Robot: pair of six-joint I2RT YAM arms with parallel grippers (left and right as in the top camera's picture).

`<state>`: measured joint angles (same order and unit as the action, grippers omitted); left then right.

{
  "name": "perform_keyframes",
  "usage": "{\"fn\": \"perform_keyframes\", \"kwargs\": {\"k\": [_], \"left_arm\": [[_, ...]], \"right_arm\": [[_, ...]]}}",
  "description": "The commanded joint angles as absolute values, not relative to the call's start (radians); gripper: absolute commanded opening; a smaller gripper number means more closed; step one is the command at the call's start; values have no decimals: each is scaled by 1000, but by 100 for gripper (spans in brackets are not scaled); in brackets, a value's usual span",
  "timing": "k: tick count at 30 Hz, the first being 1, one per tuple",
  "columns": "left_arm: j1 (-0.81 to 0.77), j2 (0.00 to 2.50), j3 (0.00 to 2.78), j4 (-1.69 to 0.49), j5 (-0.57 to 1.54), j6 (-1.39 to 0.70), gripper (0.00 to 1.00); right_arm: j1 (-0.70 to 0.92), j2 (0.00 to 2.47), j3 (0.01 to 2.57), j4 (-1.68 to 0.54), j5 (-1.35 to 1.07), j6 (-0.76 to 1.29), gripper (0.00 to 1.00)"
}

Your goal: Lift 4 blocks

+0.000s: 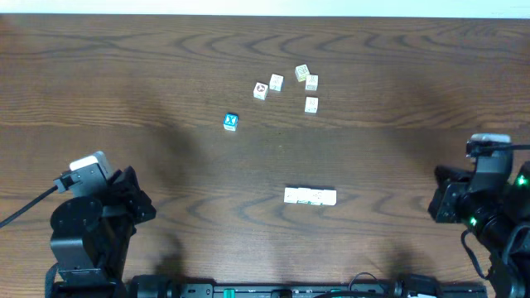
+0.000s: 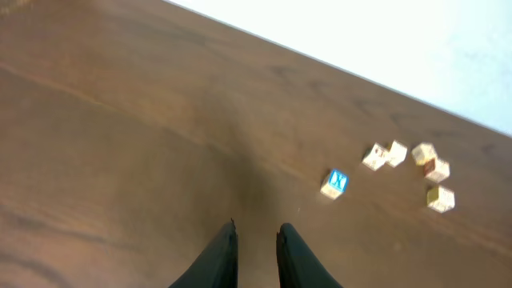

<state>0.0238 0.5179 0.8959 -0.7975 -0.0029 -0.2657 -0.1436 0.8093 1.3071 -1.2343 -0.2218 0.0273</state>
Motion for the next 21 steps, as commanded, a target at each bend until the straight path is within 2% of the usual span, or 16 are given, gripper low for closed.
{"fn": "perform_keyframes", "kwargs": {"k": [1, 6, 8, 11, 16, 21], "left_arm": [[21, 511, 887, -741, -36, -257, 19], [21, 512, 887, -689, -99, -256, 21], [21, 512, 887, -682, -124, -256, 21], [21, 512, 887, -669, -153, -256, 21], [21, 512, 887, -664, -167, -256, 21], [21, 512, 887, -668, -166, -268, 21]], "right_arm": [[-128, 803, 1382, -1139, -91, 59, 3], [-126, 818, 1396, -1052, -70, 60, 10], [-103, 836, 1396, -1053, -65, 59, 9], [-32, 856, 1406, -1076, 27, 59, 1], [175, 806, 1449, -1124, 211, 51, 1], [273, 744, 1517, -1083, 391, 36, 16]]}}
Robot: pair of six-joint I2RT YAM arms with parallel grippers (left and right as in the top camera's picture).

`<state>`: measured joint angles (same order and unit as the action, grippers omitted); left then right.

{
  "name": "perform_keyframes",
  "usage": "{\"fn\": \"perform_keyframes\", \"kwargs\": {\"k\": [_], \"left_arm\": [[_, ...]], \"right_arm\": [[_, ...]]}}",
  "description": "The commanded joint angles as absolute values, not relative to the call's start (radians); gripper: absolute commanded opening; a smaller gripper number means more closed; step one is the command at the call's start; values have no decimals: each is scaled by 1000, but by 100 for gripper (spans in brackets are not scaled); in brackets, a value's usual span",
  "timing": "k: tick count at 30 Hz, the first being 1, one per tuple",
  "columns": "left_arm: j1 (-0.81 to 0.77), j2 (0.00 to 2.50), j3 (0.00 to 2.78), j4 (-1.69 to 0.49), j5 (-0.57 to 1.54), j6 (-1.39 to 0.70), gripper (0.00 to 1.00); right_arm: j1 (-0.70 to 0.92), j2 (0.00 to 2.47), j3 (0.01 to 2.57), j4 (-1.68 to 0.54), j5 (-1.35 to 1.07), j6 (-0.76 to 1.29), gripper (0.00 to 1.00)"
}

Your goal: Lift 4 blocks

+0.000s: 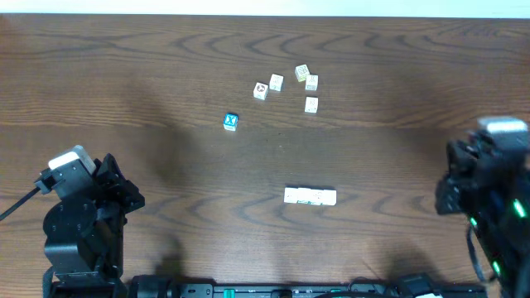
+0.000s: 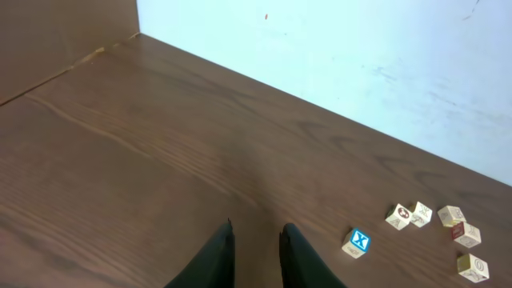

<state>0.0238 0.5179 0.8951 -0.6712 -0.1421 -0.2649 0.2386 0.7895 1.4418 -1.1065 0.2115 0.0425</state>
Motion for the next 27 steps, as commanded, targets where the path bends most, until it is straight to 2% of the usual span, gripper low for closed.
{"fn": "perform_keyframes", "kwargs": {"k": [1, 5, 9, 12, 18, 23, 27], "left_arm": [[21, 512, 887, -670, -166, -268, 21], [21, 512, 887, -675, -166, -268, 21], [21, 512, 887, -674, -167, -267, 21], [21, 512, 887, -674, -167, -268, 21], [21, 512, 887, -672, -178, -268, 21], [21, 512, 887, -667, -178, -267, 21], [21, 512, 887, -675, -177, -268, 21]], "right_arm": [[272, 744, 1534, -1071, 403, 36, 17], [269, 744, 1573, -949, 503, 36, 22], [269, 759, 1573, -697, 532, -29, 27], [279, 784, 1559, -564, 535, -138, 23], [281, 765, 1499, -550, 522, -150, 24], [281, 610, 1335, -518, 505, -151, 23], [281, 522, 1222, -517, 579, -102, 22]]}}
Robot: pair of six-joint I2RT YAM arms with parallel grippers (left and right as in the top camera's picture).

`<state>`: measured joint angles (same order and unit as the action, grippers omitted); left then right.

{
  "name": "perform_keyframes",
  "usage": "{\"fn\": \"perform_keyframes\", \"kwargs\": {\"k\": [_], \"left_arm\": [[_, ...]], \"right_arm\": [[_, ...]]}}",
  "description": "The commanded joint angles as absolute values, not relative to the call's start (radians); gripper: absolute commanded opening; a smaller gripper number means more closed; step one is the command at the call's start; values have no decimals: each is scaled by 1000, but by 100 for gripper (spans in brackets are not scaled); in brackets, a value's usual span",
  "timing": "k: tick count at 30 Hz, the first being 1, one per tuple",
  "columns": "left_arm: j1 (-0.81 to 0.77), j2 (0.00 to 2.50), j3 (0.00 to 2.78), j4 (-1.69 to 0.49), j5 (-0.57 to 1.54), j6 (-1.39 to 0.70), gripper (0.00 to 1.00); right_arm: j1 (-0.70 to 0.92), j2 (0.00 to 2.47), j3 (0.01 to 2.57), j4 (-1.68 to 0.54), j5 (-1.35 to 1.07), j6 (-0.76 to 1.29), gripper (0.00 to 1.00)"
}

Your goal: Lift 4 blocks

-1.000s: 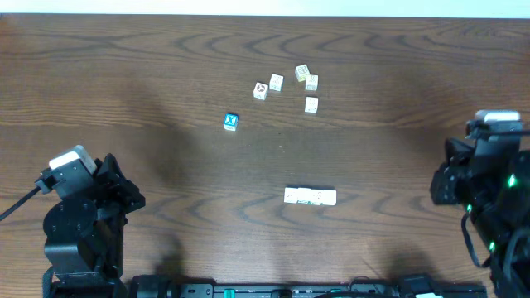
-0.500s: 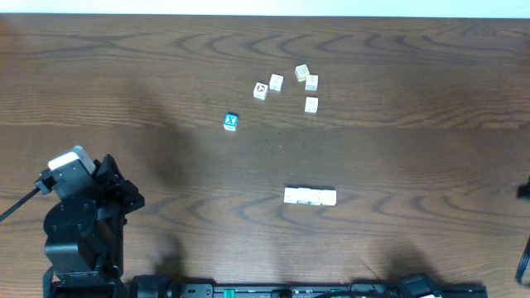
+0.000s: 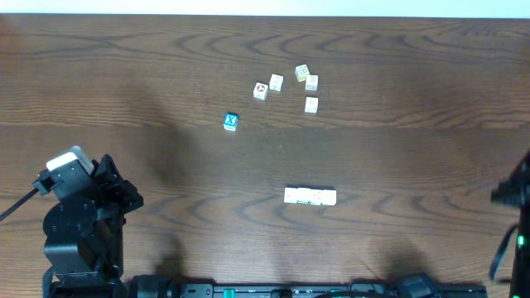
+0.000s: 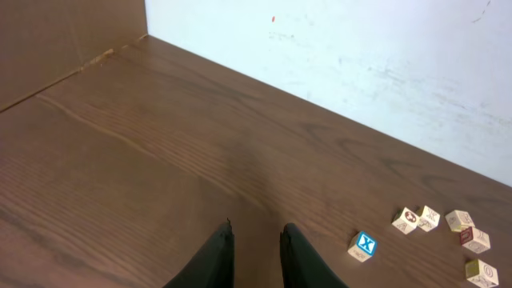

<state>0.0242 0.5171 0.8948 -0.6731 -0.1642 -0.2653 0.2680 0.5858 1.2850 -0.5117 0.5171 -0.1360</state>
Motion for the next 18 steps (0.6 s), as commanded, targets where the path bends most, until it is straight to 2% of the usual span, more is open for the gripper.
{"fn": "perform_keyframes", "kwargs": {"k": [1, 3, 8, 14, 18], "left_arm": [[21, 512, 887, -680, -177, -268, 21], [21, 512, 887, -687, -177, -267, 21], [21, 512, 887, -694, -178, -267, 21], [21, 512, 887, -720, -177, -295, 21], [21, 512, 887, -728, -177, -289, 21]], "right_arm": [[281, 519, 1212, -548, 591, -76, 20], [289, 521, 1194, -654, 594, -24, 16], [377, 520, 1167, -692, 622, -25, 18], [458, 522, 1168, -936, 658, 169, 11], [458, 522, 1168, -1001, 666, 215, 11]]}}
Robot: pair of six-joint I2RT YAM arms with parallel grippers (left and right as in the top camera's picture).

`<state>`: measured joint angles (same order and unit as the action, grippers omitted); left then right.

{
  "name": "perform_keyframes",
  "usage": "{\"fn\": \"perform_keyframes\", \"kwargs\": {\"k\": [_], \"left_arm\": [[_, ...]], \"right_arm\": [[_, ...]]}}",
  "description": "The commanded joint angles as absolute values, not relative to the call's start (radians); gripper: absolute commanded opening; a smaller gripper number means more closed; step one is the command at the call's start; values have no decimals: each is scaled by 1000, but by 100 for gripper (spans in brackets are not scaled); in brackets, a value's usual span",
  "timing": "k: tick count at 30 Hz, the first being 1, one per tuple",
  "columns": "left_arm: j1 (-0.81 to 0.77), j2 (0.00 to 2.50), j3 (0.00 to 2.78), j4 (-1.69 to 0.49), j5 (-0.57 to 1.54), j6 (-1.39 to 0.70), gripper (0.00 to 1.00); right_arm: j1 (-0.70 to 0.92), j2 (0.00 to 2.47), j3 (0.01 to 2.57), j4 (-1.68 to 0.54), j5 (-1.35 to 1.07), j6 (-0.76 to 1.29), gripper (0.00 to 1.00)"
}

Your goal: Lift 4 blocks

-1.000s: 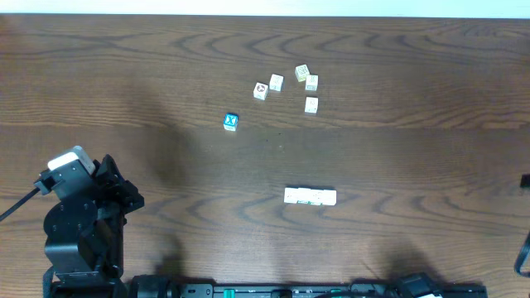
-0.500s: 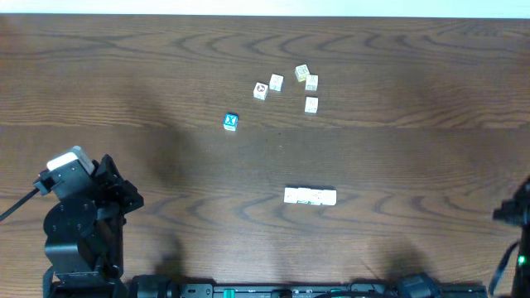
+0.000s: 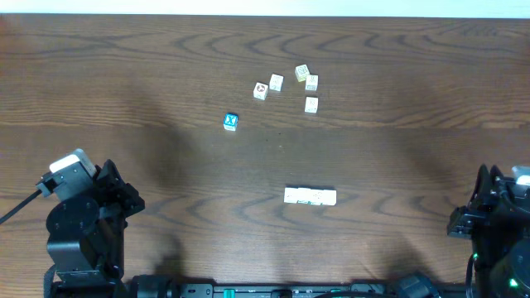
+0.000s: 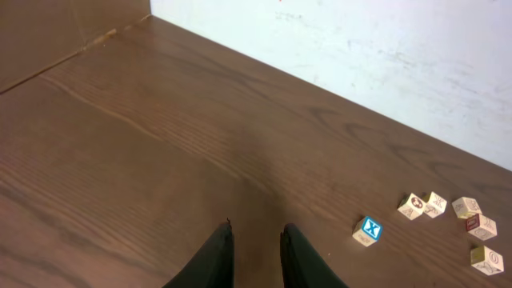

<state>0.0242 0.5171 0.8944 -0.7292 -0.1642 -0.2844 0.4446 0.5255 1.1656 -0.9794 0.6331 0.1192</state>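
Note:
A white bar of joined blocks lies on the table's near middle. Farther back sit loose blocks: a blue X block and a cluster of several pale ones. My left gripper hangs low at the near left, far from every block, its dark fingers a little apart with nothing between them. The right arm sits folded at the near right corner; its fingers cannot be made out.
The dark wooden table runs back to a white wall. A brown side panel stands at the far left in the left wrist view.
The right arm, then a sliver at the right edge, now shows lower in the near right corner. The left arm barely shifted; its camera tipped slightly downward. No block moved.
Both arms stood at the near corners, the left wrist camera pointing low at the table. Then the left arm sat farther left with its view lifted to the wall, and the right arm loomed larger. It nearly left view, and now sits low at the corner.

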Motion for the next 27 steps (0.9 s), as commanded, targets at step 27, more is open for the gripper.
{"fn": "perform_keyframes", "kwargs": {"k": [27], "left_arm": [[21, 940, 886, -573, 12, -263, 9]], "right_arm": [[-221, 997, 1164, -995, -256, 111, 1]]}}
